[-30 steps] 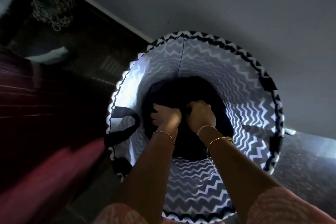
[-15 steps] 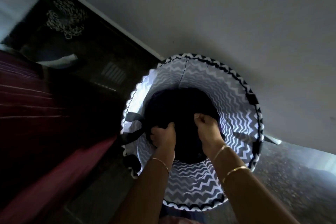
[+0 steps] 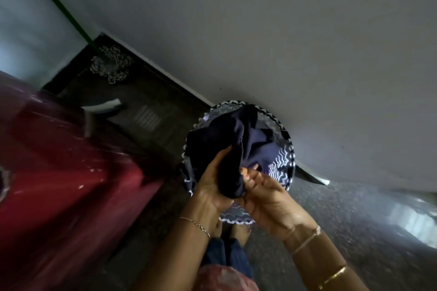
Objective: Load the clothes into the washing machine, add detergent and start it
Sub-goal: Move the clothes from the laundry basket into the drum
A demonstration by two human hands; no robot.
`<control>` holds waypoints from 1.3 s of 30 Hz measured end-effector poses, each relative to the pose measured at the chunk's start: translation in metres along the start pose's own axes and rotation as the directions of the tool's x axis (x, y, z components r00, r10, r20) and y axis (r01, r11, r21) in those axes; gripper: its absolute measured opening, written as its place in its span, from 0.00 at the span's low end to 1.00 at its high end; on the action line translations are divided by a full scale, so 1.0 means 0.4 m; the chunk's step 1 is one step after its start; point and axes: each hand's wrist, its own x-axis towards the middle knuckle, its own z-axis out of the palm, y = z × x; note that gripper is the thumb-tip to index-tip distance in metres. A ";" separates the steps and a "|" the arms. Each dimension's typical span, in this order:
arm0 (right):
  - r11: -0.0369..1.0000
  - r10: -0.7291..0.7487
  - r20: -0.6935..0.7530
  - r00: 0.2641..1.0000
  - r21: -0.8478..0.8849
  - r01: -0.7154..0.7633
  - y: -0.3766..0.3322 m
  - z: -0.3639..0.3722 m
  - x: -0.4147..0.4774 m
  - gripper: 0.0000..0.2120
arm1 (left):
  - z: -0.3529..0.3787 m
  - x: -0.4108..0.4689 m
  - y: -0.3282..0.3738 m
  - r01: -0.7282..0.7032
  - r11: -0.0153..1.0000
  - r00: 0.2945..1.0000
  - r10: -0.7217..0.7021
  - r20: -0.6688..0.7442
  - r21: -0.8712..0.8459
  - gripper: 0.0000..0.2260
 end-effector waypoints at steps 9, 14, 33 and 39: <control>0.991 0.122 -0.386 0.914 -0.005 -0.135 -0.029 0.136 -0.191 0.13 | 0.094 -0.373 0.004 -0.104 0.995 0.993 0.103 -0.057 -0.007 0.10; 0.984 0.161 -0.310 0.937 0.121 -0.129 0.000 0.220 -0.251 0.30 | 0.145 -0.584 -0.044 -0.140 0.988 0.976 0.128 0.176 0.057 0.16; 0.952 -0.236 0.189 0.953 -0.154 0.266 -0.113 0.635 -0.519 0.15 | 0.131 -1.143 -0.163 -0.724 0.621 0.620 0.777 0.110 -0.299 0.18; 0.913 -0.139 0.425 0.894 -0.294 0.281 -0.079 0.883 -0.610 0.17 | 0.060 -1.318 -0.153 -0.815 0.514 0.518 0.853 0.062 -0.267 0.27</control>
